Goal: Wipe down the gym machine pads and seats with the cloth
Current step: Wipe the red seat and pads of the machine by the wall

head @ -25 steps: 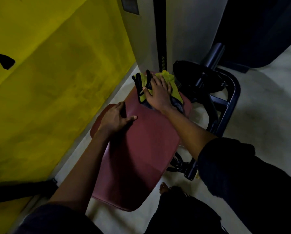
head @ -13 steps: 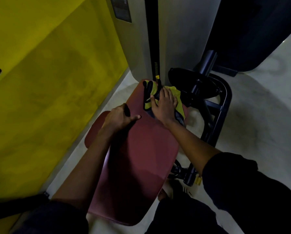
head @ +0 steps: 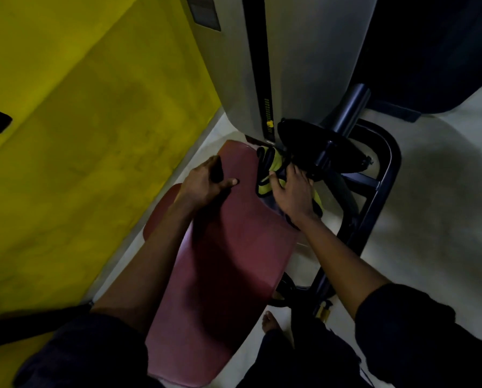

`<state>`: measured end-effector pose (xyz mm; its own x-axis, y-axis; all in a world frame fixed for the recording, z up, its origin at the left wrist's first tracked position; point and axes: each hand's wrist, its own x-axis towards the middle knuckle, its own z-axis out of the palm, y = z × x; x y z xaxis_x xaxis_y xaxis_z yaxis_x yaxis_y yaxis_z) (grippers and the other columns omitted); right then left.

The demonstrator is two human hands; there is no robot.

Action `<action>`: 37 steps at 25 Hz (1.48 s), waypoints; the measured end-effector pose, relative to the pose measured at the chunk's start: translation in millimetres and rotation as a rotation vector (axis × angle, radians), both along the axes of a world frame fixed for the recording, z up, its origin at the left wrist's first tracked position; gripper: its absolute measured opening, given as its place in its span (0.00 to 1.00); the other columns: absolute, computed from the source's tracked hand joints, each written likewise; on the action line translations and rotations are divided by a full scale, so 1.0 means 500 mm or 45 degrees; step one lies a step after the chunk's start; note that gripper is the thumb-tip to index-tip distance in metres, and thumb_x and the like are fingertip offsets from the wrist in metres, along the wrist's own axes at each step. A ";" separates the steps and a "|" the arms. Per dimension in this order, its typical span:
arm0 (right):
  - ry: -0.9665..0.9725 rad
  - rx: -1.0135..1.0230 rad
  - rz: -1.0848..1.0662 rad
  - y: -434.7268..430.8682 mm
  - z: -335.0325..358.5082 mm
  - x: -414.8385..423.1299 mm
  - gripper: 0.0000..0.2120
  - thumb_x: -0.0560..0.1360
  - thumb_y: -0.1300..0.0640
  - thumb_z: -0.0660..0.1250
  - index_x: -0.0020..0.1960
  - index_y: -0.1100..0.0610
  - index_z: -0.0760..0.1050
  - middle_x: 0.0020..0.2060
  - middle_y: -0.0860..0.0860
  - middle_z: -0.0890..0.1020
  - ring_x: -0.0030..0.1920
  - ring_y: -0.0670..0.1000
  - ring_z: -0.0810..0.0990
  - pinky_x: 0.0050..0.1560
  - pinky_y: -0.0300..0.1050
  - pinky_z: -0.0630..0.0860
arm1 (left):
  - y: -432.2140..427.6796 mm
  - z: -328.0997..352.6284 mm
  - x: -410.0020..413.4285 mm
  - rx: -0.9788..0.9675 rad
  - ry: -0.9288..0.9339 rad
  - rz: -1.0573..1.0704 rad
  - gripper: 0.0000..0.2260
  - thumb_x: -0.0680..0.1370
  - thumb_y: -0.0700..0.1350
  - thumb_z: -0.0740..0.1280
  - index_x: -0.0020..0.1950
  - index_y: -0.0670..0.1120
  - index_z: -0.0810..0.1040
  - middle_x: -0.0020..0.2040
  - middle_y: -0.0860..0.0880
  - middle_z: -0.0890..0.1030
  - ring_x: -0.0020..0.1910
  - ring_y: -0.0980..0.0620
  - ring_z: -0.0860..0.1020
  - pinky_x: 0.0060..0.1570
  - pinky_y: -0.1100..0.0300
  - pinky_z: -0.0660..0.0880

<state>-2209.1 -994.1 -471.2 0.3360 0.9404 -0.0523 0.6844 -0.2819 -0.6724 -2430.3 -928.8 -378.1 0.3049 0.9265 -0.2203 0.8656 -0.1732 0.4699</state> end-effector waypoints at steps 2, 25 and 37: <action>0.046 0.027 0.003 0.007 -0.007 0.006 0.23 0.80 0.41 0.59 0.62 0.59 0.74 0.68 0.56 0.73 0.66 0.59 0.72 0.65 0.61 0.66 | -0.004 -0.002 0.006 -0.020 -0.062 0.098 0.40 0.70 0.69 0.70 0.76 0.52 0.67 0.72 0.54 0.73 0.69 0.58 0.71 0.67 0.55 0.71; 0.391 0.065 0.334 0.190 0.079 -0.009 0.19 0.80 0.39 0.62 0.55 0.55 0.78 0.54 0.55 0.80 0.54 0.58 0.79 0.44 0.43 0.67 | -0.011 -0.013 0.009 0.034 -0.035 0.221 0.41 0.69 0.68 0.72 0.78 0.54 0.64 0.76 0.57 0.65 0.73 0.61 0.65 0.70 0.62 0.65; -0.251 0.285 0.356 0.133 0.080 -0.088 0.24 0.81 0.38 0.57 0.60 0.56 0.79 0.65 0.55 0.77 0.65 0.61 0.73 0.63 0.59 0.66 | -0.140 -0.001 -0.105 0.013 -0.031 0.383 0.34 0.75 0.69 0.64 0.76 0.52 0.67 0.73 0.53 0.71 0.70 0.53 0.72 0.65 0.54 0.71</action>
<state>-2253.0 -927.6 -431.0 0.0487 0.9779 0.2036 0.8360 0.0716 -0.5441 -2483.1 -998.9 -378.6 0.0215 0.9782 -0.2066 0.8673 0.0845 0.4905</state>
